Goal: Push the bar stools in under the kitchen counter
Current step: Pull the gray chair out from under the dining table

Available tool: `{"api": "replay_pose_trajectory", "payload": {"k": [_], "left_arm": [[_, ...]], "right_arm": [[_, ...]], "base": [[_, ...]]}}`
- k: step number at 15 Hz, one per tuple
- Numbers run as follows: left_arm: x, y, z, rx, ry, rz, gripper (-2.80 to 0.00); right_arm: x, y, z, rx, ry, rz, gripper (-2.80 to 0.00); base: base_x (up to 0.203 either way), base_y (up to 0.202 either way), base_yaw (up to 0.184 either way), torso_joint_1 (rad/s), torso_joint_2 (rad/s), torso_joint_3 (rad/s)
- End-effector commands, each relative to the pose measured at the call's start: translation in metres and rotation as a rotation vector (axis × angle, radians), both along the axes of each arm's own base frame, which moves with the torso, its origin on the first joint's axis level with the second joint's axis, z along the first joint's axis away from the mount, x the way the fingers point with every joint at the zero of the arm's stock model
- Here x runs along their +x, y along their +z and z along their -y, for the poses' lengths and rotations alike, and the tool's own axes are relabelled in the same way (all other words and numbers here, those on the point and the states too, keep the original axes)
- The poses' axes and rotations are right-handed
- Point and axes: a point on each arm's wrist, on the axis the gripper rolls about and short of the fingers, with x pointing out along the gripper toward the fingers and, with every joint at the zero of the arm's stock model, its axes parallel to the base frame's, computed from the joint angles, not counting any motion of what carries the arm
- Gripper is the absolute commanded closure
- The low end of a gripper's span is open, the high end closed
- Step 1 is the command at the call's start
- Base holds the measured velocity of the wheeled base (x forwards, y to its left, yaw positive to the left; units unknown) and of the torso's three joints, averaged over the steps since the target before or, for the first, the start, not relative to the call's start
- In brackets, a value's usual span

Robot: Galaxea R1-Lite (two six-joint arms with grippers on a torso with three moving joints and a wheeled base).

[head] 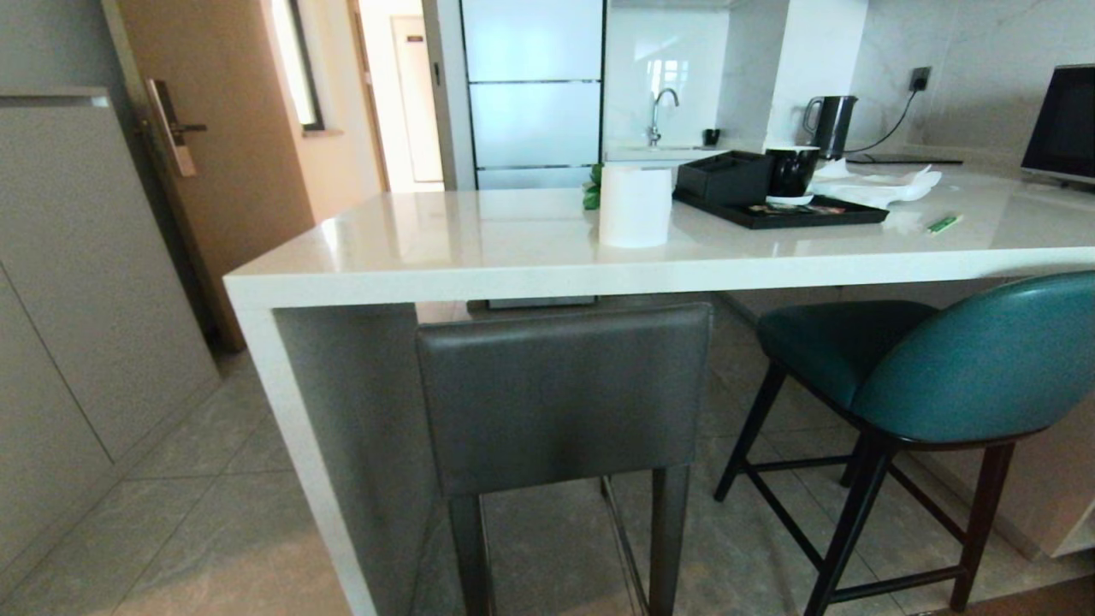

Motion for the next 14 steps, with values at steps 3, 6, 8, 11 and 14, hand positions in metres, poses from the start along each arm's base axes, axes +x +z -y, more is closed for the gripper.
{"api": "replay_pose_trajectory", "payload": {"k": [3, 6, 8, 11, 14], "left_arm": [[0.0007, -0.0020, 0.0000, 0.000, 0.000, -0.008, 0.00], [0.0007, -0.0020, 0.0000, 0.000, 0.000, -0.008, 0.00], [0.0007, -0.0020, 0.0000, 0.000, 0.000, -0.008, 0.00], [0.0007, -0.0022, 0.0000, 0.000, 0.000, -0.010, 0.00], [0.0007, -0.0020, 0.0000, -0.001, 0.002, -0.008, 0.00]], "right_arm": [[0.0007, -0.0019, 0.0000, 0.001, 0.000, -0.007, 0.00], [0.0007, -0.0019, 0.0000, 0.001, 0.000, -0.007, 0.00], [0.0007, -0.0019, 0.0000, 0.001, 0.000, -0.007, 0.00], [0.0007, -0.0019, 0.0000, 0.001, 0.000, -0.007, 0.00], [0.0007, -0.0019, 0.0000, 0.001, 0.000, -0.007, 0.00]], "base": [[0.000, 0.000, 0.000, 0.000, 0.00, 0.000], [0.000, 0.000, 0.000, 0.000, 0.00, 0.000], [0.000, 0.000, 0.000, 0.000, 0.00, 0.000], [0.000, 0.000, 0.000, 0.000, 0.00, 0.000], [0.000, 0.000, 0.000, 0.000, 0.00, 0.000]]}}
